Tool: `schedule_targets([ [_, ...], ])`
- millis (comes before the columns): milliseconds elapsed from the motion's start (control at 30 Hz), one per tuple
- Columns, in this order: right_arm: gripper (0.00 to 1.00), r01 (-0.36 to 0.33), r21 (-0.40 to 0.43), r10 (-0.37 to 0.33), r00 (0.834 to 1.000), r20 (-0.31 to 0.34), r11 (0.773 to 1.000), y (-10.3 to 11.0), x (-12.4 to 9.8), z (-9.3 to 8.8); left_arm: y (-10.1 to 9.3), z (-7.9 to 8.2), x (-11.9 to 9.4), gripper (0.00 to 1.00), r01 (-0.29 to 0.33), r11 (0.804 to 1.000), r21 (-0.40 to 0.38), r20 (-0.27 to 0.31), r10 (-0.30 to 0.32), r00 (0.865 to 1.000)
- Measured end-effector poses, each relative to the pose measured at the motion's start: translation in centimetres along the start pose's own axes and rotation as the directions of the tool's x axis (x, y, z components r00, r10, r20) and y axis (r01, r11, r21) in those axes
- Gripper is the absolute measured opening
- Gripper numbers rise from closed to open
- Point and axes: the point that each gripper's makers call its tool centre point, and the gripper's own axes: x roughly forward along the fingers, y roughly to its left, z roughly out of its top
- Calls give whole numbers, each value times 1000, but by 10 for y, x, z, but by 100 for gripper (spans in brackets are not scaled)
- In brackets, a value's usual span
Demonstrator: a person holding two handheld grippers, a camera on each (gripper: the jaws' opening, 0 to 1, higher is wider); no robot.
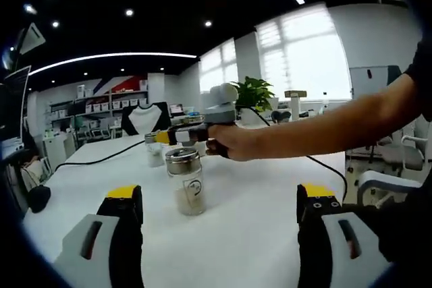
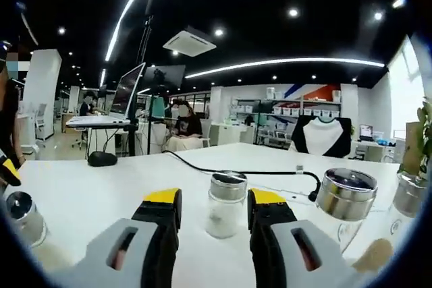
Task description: Rotate the seasoning bottle until the label or dispensing opening points toward the visible target arrow and the bottle remains upright within the marked orientation range
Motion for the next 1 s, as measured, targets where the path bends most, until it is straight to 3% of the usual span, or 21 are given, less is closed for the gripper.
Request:
schedule_targets([
  [133,35,33,-3,-33,999,-2,999,-6,16,0,1,-3,2,100,-14,999,48,-23,15,1000],
  [300,35,85,34,-84,996,-30,996,-17,30,-12,5,-3,2,100,-17,999,34,-10,17,1000],
  [367,35,83,60,-82,997,-14,995,-17,33,-12,5,-2,1,100,-20,999,36,-9,20,1000],
  [500,34,98,21,-98,995,-30,995,-19,39,-18,6,1,-1,100,-32,999,30,-25,33,999],
  [567,34,85,40,-84,996,-16,996,-17,42,-18,6,0,-1,100,-35,999,35,-35,36,999],
  [800,32,88,25,-88,996,-17,996,-14,47,-24,6,0,1,100,-31,999,36,-40,32,999],
  [1000,31,100,13,-100,995,-28,995,-3,32,-23,9,-5,1,100,-37,999,35,-56,39,998],
])
